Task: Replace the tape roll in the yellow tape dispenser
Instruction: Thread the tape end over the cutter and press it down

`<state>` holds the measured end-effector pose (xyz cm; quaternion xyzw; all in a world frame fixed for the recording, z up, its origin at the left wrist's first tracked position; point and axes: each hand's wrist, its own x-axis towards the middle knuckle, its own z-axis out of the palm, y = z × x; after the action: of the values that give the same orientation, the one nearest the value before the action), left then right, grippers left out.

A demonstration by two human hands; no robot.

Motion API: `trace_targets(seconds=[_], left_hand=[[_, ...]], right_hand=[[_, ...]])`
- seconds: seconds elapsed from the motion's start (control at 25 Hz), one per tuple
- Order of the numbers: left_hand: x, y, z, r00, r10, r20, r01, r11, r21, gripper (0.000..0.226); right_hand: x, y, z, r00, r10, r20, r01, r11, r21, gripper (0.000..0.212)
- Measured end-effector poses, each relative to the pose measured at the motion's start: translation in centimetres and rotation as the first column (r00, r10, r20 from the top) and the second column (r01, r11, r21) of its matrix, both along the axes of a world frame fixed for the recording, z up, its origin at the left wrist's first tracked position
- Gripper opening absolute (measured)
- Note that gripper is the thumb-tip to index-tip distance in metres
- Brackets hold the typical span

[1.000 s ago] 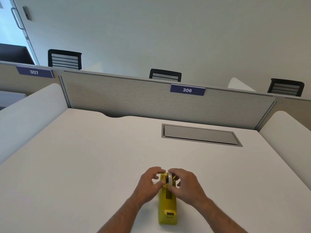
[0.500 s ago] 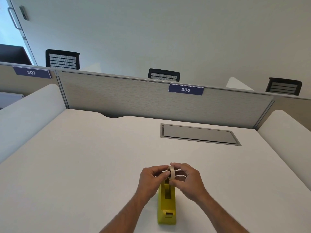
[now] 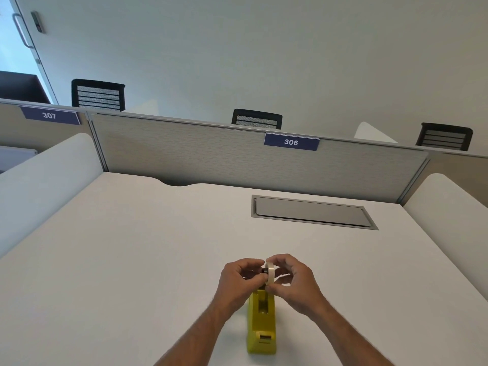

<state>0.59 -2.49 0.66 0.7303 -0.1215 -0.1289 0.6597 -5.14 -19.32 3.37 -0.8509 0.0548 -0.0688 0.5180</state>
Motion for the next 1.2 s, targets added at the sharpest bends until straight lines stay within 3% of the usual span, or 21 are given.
trace_targets(seconds=[0.12, 0.32, 0.44, 0.6, 0.72, 0.92, 1.12, 1.2], left_hand=[[0.03, 0.12, 0.07, 0.999, 0.016, -0.043, -0.018, 0.998, -0.054, 0.029], [0.25, 0.35, 0.07, 0.994, 0.065, -0.090, -0.075, 0.991, -0.112, 0.025], [0.29, 0.41, 0.17, 0.992, 0.077, -0.096, -0.088, 0.988, -0.124, 0.023], [0.08, 0.47, 0.23, 0.993, 0.058, -0.098, -0.070, 0.989, -0.128, 0.024], [-0.10, 0.43, 0.11, 0.995, 0.036, -0.096, -0.048, 0.991, -0.124, 0.025], [-0.17, 0.28, 0.08, 0.996, 0.018, -0.088, -0.029, 0.992, -0.125, 0.024], [-0.19, 0.12, 0.37, 0.997, 0.016, -0.074, -0.025, 0.993, -0.117, 0.024], [-0.16, 0.15, 0.43, 0.997, 0.018, -0.072, -0.026, 0.993, -0.114, 0.022]], right_hand=[[-0.08, -0.02, 0.07, 0.999, -0.044, 0.009, 0.043, 0.998, 0.039, 0.054], [0.08, -0.13, -0.22, 0.985, -0.167, -0.036, 0.168, 0.985, 0.037, 0.032], [0.06, 0.23, -0.22, 0.980, -0.178, -0.084, 0.184, 0.981, 0.067, 0.037], [0.20, 0.37, 0.06, 0.966, -0.184, -0.183, 0.233, 0.925, 0.299, 0.040], [0.43, 0.37, 0.23, 0.955, -0.160, -0.248, 0.267, 0.826, 0.496, 0.029], [0.41, 0.20, 0.22, 0.966, -0.087, -0.244, 0.224, 0.755, 0.617, 0.022], [0.43, -0.13, -0.08, 0.984, -0.033, -0.174, 0.134, 0.781, 0.609, 0.055], [0.49, -0.29, -0.24, 0.989, -0.005, -0.150, 0.090, 0.819, 0.567, 0.056]])
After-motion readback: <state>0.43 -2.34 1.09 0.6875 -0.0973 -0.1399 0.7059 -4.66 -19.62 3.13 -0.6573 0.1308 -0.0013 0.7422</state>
